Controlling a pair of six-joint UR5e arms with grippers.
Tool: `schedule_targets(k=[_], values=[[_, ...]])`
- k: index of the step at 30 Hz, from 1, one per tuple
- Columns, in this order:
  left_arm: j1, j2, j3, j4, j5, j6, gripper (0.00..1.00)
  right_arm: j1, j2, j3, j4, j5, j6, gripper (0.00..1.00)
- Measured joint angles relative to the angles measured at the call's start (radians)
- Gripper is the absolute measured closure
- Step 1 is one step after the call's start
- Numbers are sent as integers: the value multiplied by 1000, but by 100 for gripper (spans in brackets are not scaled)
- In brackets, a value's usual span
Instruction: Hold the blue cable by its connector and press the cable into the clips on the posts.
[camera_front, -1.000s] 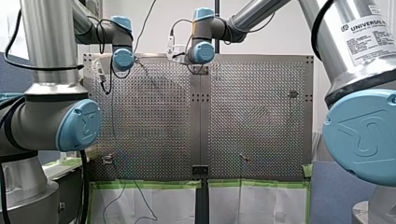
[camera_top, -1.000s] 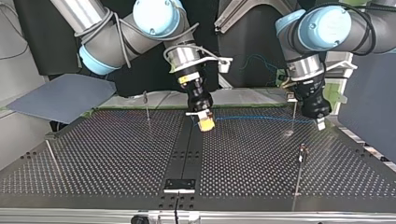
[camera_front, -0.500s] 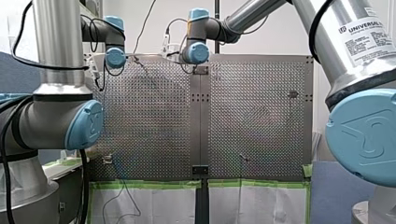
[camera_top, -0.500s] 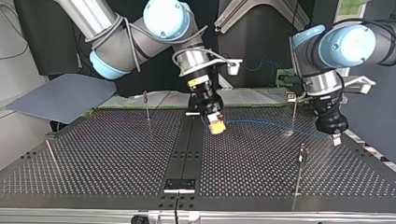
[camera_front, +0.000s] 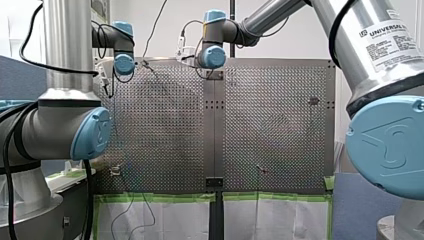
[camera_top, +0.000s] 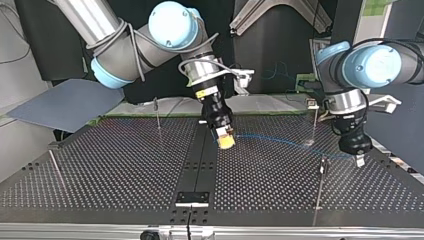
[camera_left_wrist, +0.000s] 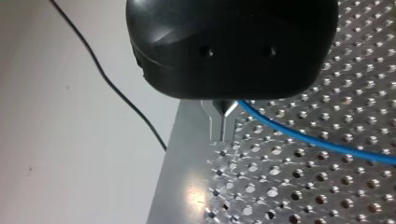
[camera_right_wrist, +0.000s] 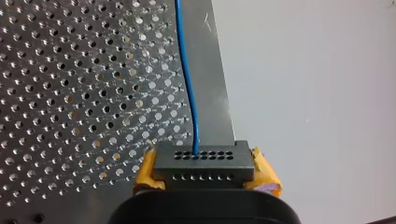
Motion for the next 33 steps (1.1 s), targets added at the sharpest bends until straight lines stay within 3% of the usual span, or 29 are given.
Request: schedule_targets(k=[10,21,33], values=[[15,-14,16,12,45,-8,100,-20,0,-1,2,-3,1,100],[25,-44,22,31,67,-9,100,-25,1,-1,5,-4,1,100],[41,-51,55,40,130,-23,100,-35,2,-1,5,-4,1,100]])
